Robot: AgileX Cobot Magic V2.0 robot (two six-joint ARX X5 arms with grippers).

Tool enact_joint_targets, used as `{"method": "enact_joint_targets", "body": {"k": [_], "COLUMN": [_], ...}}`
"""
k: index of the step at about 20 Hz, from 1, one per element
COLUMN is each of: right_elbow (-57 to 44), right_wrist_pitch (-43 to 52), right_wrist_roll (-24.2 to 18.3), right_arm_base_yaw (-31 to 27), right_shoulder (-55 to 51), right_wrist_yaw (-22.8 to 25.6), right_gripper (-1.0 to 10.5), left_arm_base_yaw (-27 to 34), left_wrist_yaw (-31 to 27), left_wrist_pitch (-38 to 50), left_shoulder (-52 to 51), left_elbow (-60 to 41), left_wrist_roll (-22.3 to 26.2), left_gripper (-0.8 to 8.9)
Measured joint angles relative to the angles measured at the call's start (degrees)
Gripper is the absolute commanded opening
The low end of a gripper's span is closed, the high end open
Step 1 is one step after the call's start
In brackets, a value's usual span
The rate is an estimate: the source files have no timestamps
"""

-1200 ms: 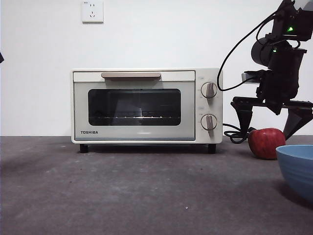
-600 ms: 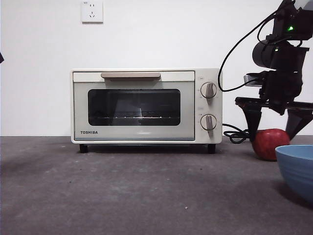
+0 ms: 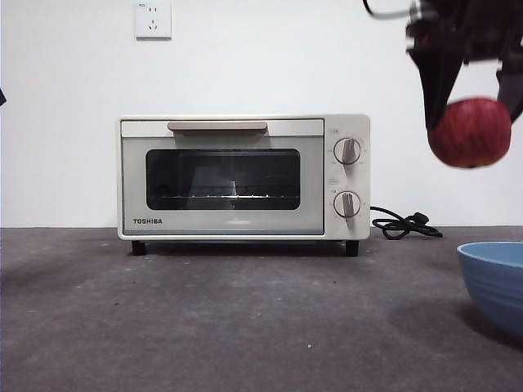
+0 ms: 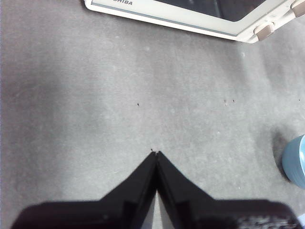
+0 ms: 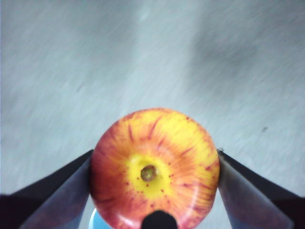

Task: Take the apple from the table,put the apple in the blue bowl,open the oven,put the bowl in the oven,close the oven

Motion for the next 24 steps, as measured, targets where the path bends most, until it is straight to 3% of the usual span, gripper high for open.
{"method": "enact_joint_targets", "body": {"k": [3,6,11,22,24], "right_elbow": [-6.3,-20.7,-41.4,-49.3,-49.3], "right_wrist_pitch": [2.0,7.0,16.2,23.6,24.2], "right_wrist_roll": [-1.1,-1.2,2.8,6.9,7.1], "right_arm_base_yaw": [3.5,4.4,4.0,4.0,4.0], "right_shoulder": [-7.0,-16.3,-30.7,-30.8,-30.7], "right_wrist_yaw": [0.0,-0.3,-0.9,-2.3,-2.3], "right_gripper": [-0.1,-0.1,-0.1,0.2,2.0], "left_arm_base_yaw": [0.0,0.0,0.0,0.0,0.0], "left_wrist_yaw": [0.0,0.0,0.0,0.0,1.4], "left_wrist_pitch": [0.0,0.0,1.2,4.0,7.1], "left_shoulder": [0.0,0.0,0.3,0.6,0.6], "left_elbow": [0.0,0.0,0.0,0.0,0.0], "left_wrist_roll": [0.0,0.0,0.1,0.1,0.1], "left_gripper": [-0.04,-0.04,-0.04,-0.04,-0.04]}}
